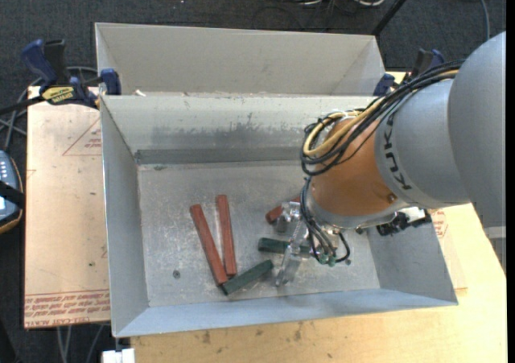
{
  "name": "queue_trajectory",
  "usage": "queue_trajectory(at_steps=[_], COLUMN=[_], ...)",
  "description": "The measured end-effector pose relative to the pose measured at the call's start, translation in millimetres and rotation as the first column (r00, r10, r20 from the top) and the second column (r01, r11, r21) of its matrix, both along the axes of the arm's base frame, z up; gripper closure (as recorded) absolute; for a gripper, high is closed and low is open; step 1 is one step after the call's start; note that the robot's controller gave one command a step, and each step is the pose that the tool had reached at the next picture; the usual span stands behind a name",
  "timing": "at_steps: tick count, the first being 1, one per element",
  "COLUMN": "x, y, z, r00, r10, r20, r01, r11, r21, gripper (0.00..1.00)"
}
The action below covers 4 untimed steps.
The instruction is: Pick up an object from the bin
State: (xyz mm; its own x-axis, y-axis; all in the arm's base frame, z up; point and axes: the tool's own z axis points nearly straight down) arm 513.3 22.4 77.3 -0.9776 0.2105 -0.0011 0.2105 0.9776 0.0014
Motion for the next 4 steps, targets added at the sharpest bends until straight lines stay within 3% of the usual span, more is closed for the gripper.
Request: queue_trajectory(at_steps=[1, 4], x=[-4.9, -5.4], y=[2.7, 2.9], z=[-6.1, -2.6], r00=[0.999, 0.999], r10=[0.054, 0.054], r20=[0.003, 0.0], r01=[-0.054, -0.054], r11=[0.999, 0.999], r21=[-0.001, 0.0], gripper=[1.0, 1.0])
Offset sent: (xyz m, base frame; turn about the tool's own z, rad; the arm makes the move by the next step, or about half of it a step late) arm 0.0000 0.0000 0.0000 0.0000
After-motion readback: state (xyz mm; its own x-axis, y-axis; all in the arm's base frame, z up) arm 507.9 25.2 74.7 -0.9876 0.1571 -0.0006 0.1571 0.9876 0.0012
